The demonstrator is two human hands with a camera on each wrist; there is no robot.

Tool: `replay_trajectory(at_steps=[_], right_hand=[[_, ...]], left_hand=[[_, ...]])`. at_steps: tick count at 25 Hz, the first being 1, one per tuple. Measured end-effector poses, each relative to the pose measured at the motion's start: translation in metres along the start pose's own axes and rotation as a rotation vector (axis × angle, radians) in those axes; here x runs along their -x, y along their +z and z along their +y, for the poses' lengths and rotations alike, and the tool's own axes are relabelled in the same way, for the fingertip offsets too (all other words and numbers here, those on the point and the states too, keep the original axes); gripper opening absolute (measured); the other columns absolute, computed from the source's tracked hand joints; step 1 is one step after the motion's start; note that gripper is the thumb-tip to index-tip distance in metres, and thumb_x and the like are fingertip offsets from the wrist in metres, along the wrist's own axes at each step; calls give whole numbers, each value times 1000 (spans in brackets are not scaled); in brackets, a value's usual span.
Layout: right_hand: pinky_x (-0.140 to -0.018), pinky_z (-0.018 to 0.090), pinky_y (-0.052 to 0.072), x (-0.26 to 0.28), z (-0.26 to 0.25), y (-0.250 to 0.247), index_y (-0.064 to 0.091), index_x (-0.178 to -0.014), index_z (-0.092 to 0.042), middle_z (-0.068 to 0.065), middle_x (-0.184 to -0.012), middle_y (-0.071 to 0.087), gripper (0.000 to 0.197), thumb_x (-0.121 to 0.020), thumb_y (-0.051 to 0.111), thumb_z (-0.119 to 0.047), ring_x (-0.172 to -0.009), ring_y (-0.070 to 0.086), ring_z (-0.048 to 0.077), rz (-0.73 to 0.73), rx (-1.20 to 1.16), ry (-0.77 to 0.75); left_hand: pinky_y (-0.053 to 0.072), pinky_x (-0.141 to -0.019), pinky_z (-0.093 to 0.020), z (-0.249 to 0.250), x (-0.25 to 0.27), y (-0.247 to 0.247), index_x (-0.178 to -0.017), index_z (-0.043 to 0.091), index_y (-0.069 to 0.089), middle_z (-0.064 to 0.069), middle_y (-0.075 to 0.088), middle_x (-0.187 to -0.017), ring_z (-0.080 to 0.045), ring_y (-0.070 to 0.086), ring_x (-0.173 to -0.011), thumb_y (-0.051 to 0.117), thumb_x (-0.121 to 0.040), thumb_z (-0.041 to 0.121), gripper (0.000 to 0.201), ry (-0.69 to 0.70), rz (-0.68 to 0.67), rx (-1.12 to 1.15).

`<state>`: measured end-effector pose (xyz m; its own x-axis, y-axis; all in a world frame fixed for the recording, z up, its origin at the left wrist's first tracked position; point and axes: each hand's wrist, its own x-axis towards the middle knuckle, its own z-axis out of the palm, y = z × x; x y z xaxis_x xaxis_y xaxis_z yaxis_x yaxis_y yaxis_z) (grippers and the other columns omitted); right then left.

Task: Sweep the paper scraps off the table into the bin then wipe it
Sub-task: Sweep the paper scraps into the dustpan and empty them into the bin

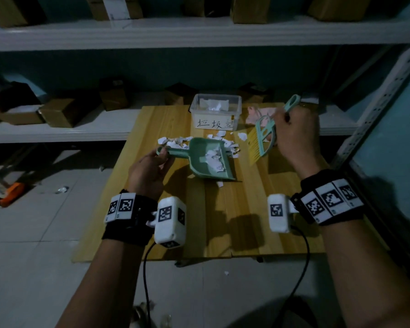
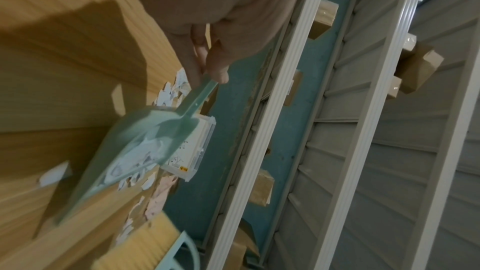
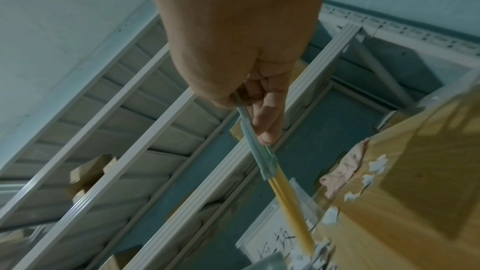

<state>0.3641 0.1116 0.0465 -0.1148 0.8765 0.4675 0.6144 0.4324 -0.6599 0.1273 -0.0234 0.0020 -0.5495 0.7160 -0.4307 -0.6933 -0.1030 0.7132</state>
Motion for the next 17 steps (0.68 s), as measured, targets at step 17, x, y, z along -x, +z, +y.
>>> replay_trajectory(at_steps=[17], right_hand=[[-43,8,39,2,4,4,54,-88,-21,-8,-74,57,23,-104,42,-32,-60,55,-5,-23,-60,47]], left_hand=[[58,-82,-30,-2,13,69,-87,2,60,-12,64,-89,-16,65,-82,56,-96,2,9,122,-22,364]])
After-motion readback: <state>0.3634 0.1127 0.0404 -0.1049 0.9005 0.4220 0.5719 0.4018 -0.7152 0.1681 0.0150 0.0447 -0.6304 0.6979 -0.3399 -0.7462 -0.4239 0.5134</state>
